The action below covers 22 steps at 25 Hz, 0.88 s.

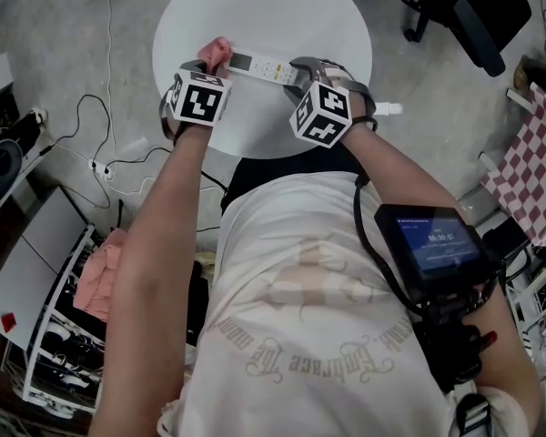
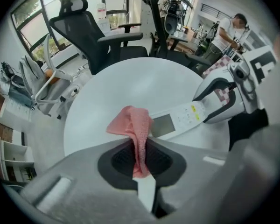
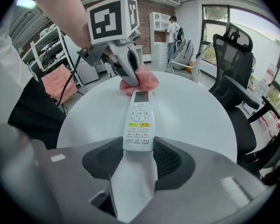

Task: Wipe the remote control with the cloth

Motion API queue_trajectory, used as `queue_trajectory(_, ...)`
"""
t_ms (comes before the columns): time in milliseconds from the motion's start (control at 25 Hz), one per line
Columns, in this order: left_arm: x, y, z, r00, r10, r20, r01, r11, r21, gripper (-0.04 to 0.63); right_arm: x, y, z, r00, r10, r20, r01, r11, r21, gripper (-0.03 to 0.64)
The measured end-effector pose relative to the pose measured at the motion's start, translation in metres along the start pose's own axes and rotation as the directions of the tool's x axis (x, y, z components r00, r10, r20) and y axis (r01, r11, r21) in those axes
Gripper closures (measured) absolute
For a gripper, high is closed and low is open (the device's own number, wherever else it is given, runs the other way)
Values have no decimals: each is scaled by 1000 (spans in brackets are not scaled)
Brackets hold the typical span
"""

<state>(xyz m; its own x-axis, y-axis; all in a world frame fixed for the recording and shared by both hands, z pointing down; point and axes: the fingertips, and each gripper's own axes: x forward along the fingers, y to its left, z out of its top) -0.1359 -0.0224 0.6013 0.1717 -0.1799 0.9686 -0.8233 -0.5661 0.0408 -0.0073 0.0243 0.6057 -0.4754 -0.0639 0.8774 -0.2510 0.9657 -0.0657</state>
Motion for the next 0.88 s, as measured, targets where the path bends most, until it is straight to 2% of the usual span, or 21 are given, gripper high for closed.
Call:
queue_trajectory(200,1,-31,13,998,-67,-4,67,997,-29,575,-2,-4,-3,1000,-7,4,7,1000,15,405)
queue_trajectory(440,2,-75,31,984,-174,21,175,984,-15,575,-1,-5,-2,1000,-5,2,5,1000,11,405)
queue_trajectory(600,0,-89,35,978,-208,25,209,977,-48,575,1,-5,0,1000,-1,-1,1,1000,14,405)
queue_trajectory(880,-3,-129,50,953,-299,38,299,954,11,577,2,-5,6,1000,1,4,-1,1000,0,405)
